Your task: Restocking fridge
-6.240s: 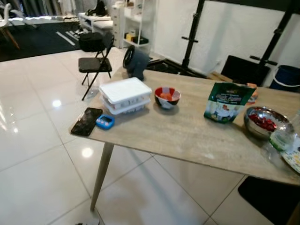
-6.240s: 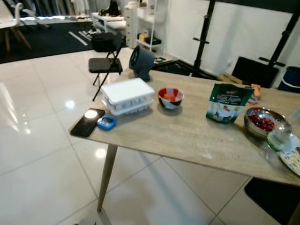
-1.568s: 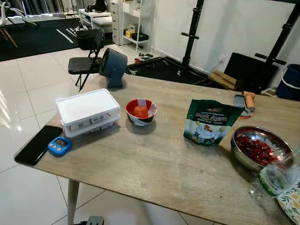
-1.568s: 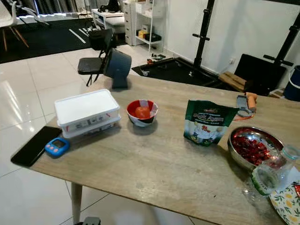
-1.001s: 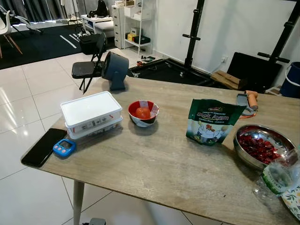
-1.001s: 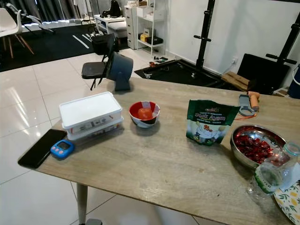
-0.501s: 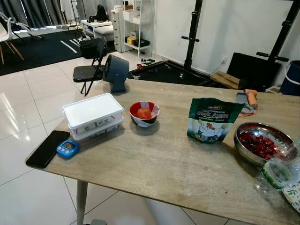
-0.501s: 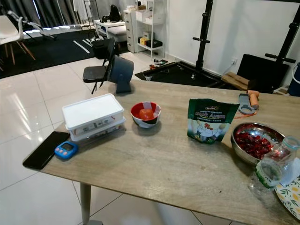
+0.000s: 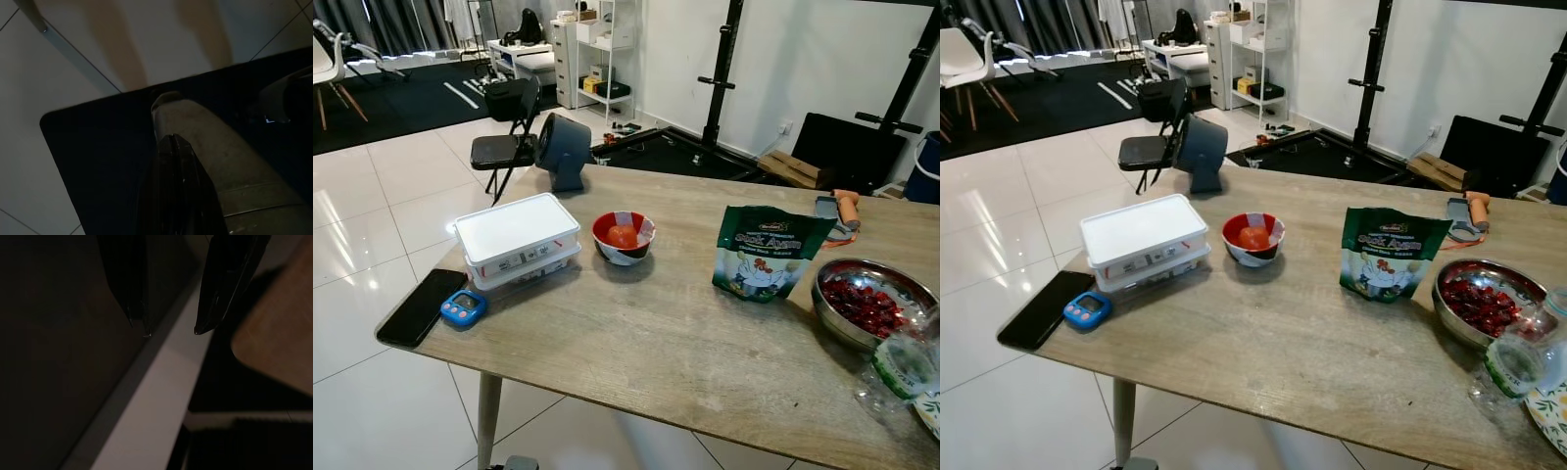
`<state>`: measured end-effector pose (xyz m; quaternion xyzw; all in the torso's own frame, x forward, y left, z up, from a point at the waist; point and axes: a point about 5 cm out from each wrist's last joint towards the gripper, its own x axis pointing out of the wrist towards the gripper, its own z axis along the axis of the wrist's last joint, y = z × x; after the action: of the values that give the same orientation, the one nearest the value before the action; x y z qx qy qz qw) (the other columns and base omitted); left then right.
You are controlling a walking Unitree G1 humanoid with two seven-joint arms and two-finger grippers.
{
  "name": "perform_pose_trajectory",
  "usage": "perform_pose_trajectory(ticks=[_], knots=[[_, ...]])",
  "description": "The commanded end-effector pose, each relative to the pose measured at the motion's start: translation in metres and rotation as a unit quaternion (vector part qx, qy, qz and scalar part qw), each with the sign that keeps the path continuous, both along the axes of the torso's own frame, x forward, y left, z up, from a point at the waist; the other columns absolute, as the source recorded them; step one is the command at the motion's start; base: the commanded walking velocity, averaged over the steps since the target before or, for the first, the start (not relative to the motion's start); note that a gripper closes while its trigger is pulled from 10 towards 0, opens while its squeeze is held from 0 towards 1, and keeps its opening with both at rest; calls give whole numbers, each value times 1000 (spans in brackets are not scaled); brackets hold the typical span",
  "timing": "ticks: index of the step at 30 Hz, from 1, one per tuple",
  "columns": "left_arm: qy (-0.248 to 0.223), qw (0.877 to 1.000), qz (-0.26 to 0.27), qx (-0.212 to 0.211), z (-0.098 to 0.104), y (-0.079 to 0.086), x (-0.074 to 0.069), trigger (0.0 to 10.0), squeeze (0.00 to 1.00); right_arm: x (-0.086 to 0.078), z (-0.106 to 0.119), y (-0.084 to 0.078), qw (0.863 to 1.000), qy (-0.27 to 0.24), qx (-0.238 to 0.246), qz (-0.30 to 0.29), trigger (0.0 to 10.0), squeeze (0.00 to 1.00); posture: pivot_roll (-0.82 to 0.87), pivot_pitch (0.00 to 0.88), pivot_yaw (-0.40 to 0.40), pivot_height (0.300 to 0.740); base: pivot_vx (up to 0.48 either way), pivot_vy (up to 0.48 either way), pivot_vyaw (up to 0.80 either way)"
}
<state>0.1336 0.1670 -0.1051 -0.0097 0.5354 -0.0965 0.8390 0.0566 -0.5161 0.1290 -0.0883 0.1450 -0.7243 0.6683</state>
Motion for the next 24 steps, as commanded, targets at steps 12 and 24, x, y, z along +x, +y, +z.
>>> perform_pose_trajectory(ticks=[12, 24], knots=[[5, 1000, 6, 2, -1, 2, -2, 10000, 0, 105, 132, 15, 921, -181, -236, 250, 10000, 0, -82, 0, -3, 740, 0, 0, 0], [4, 1000, 8, 1, -1, 2, -2, 10000, 0, 158, 181, 61, 806, -284, -270, 444, 10000, 0, -78, 0, -5, 740, 0, 0, 0]])
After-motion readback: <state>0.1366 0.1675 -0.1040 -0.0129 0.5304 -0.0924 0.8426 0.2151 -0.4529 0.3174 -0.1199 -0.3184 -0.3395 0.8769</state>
